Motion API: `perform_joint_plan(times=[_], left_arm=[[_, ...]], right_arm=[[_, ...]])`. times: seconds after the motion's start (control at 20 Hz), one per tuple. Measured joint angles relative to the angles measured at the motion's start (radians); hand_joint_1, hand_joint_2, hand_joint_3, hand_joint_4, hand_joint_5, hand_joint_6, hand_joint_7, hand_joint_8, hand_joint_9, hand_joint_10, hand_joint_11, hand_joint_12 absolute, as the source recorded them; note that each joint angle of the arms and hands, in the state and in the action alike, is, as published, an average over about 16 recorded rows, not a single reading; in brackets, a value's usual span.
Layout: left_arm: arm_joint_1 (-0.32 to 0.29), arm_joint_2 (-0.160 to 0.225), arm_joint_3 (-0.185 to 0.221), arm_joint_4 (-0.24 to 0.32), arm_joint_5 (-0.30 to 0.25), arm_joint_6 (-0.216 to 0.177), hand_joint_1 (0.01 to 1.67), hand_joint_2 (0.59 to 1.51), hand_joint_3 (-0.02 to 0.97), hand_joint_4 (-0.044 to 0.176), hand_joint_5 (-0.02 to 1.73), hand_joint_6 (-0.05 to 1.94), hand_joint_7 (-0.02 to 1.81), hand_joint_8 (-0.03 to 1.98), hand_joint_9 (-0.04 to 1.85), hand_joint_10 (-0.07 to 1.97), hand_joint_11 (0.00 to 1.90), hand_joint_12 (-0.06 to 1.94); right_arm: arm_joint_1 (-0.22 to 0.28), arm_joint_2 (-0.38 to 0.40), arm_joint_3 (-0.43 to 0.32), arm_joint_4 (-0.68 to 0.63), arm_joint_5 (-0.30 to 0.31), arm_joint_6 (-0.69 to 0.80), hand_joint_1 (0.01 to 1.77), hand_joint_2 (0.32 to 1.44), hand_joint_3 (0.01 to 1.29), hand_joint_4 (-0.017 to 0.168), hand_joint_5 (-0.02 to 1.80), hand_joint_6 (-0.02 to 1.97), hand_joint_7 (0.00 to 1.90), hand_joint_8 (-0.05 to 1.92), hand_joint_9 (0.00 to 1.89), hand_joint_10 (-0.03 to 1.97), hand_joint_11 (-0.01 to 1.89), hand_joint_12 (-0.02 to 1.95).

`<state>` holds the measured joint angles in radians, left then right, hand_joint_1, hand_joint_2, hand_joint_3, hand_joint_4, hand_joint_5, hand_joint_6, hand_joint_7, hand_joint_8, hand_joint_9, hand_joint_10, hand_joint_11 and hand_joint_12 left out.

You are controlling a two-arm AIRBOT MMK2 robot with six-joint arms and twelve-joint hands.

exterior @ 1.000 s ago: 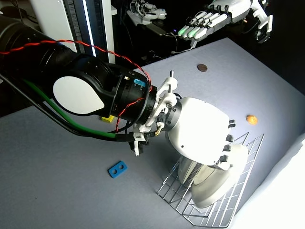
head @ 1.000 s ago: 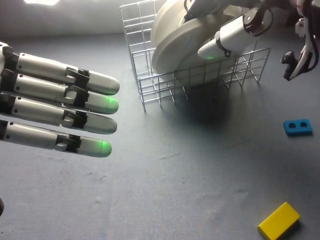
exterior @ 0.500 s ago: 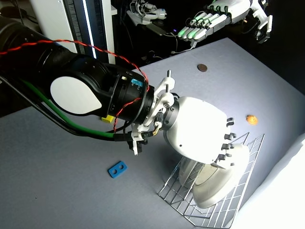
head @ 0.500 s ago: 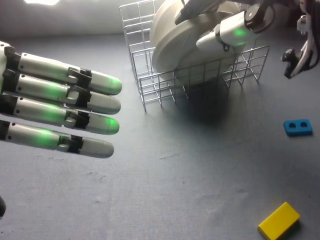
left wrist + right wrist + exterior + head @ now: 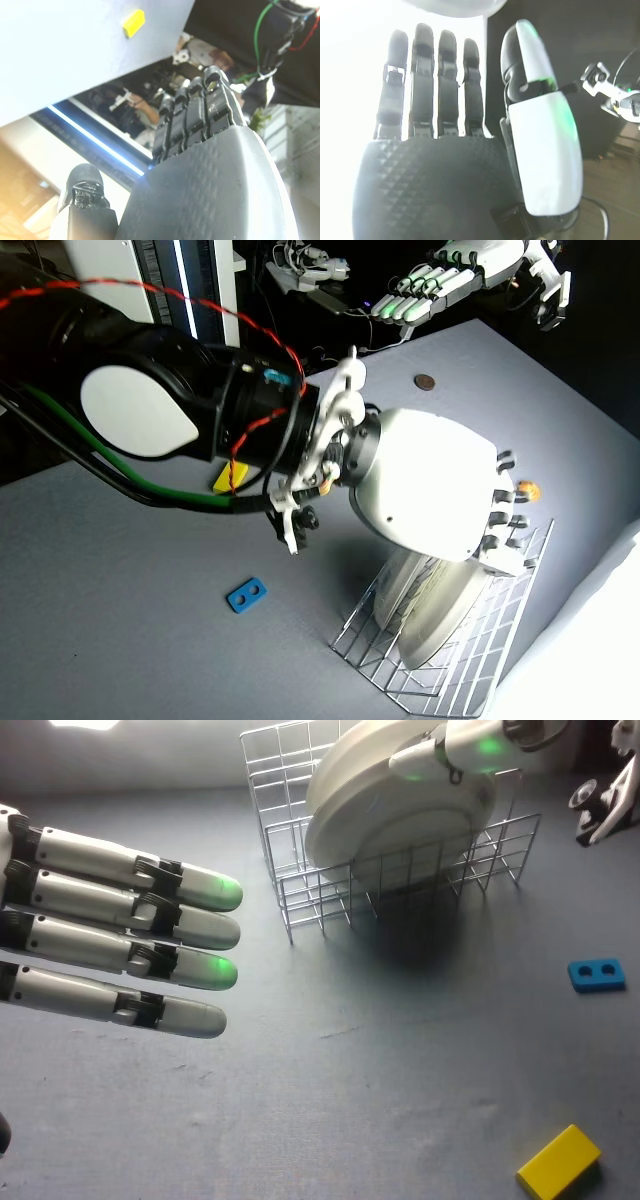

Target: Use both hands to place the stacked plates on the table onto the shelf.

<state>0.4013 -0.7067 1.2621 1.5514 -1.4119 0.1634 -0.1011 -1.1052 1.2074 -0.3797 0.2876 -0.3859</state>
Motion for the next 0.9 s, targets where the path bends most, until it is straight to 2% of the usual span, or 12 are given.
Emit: perform_joint_plan(times=[0.15, 0.3, 0.4, 0.55, 0.75, 0.9], left_arm=[[0.001, 0.0, 0.0, -0.001, 0.001, 0.002, 0.03, 1.137, 0.012, 0.002, 0.12, 0.03, 0.12, 0.02, 0.06, 0.05, 0.02, 0.1], [0.002, 0.0, 0.0, -0.001, 0.003, 0.005, 0.05, 1.15, 0.012, 0.002, 0.23, 0.22, 0.25, 0.25, 0.19, 0.34, 0.11, 0.42], [0.003, 0.0, 0.0, -0.002, 0.004, 0.007, 0.06, 1.158, 0.012, 0.006, 0.36, 0.44, 0.41, 0.49, 0.34, 0.57, 0.23, 0.65], [0.005, 0.0, 0.0, -0.003, 0.006, 0.01, 0.17, 1.177, 0.011, 0.036, 0.63, 0.79, 0.71, 0.84, 0.66, 0.93, 0.54, 1.01], [0.007, 0.0, 0.0, -0.004, 0.008, 0.013, 0.24, 1.195, 0.012, 0.052, 0.86, 1.09, 0.97, 1.16, 0.91, 1.27, 0.76, 1.37], [0.008, 0.0, 0.0, -0.005, 0.011, 0.016, 0.3, 1.212, 0.012, 0.068, 1.09, 1.43, 1.22, 1.52, 1.16, 1.65, 1.0, 1.76]], right_arm=[[-0.01, 0.042, -0.044, -0.088, 0.079, 0.03, 0.97, 1.13, 0.01, -0.002, 0.63, 0.02, 0.65, 0.01, 0.64, 0.02, 0.26, 0.89], [-0.031, 0.092, -0.092, -0.199, 0.17, 0.072, 0.84, 1.13, 0.01, -0.002, 0.65, 0.11, 0.68, 0.12, 0.66, 0.17, 0.31, 1.04], [-0.049, 0.126, -0.125, -0.275, 0.233, 0.105, 0.74, 1.12, 0.01, -0.002, 0.67, 0.27, 0.7, 0.3, 0.69, 0.37, 0.38, 1.18], [-0.081, 0.175, -0.168, -0.383, 0.314, 0.16, 0.57, 1.11, 0.01, -0.002, 0.72, 0.61, 0.76, 0.66, 0.74, 0.74, 0.51, 1.37], [-0.108, 0.212, -0.199, -0.461, 0.367, 0.206, 0.42, 1.1, 0.01, -0.001, 0.76, 0.85, 0.81, 0.92, 0.79, 1.02, 0.61, 1.54], [-0.128, 0.236, -0.219, -0.506, 0.395, 0.23, 0.26, 1.1, 0.01, -0.001, 0.82, 1.11, 0.87, 1.22, 0.84, 1.34, 0.74, 1.73]])
